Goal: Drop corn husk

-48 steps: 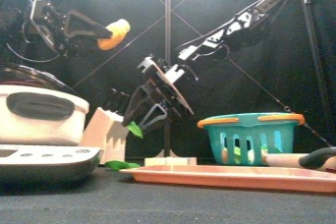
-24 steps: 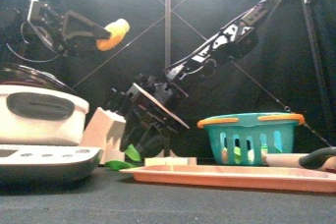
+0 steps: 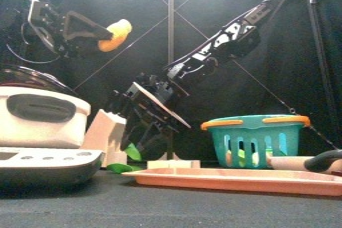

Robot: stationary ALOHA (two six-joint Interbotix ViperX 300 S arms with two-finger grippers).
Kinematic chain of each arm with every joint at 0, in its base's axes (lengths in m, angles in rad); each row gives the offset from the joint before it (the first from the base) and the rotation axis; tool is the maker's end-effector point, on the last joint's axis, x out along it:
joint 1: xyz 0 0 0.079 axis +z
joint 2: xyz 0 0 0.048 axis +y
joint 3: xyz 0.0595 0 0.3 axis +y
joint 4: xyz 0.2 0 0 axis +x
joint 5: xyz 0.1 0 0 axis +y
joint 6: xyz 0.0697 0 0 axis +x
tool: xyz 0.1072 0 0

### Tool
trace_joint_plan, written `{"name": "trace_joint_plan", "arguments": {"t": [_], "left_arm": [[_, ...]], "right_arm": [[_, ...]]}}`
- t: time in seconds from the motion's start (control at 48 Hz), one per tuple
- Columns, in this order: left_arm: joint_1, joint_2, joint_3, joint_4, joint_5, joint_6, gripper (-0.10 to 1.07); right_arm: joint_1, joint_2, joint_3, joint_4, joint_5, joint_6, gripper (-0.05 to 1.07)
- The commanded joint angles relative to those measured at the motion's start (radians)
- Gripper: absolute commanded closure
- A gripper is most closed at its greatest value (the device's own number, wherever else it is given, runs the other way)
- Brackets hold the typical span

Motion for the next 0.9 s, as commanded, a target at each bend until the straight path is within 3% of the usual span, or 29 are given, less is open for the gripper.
{"name": "trace_joint_plan", "arguments": {"t": [0.0,0.333,0.875], "left_arm": [[0.000,-0.002,-0.012,0.002,-0.005,0.002,0.37],[0.000,-0.002,-0.012,0.002,-0.005,0.002,0.37],[0.000,-0.002,-0.012,0.000,-0.005,0.002,0.37]], "right_arm": [[0.000,-0.015,-0.026,-0.002,-0.003,-0.002,0.33],[0.002,-0.009,-0.028,0.015,0.005,-0.003,0.14],[0.008,-0.009,-0.028,0.015,0.035,-0.009,0.13]]}}
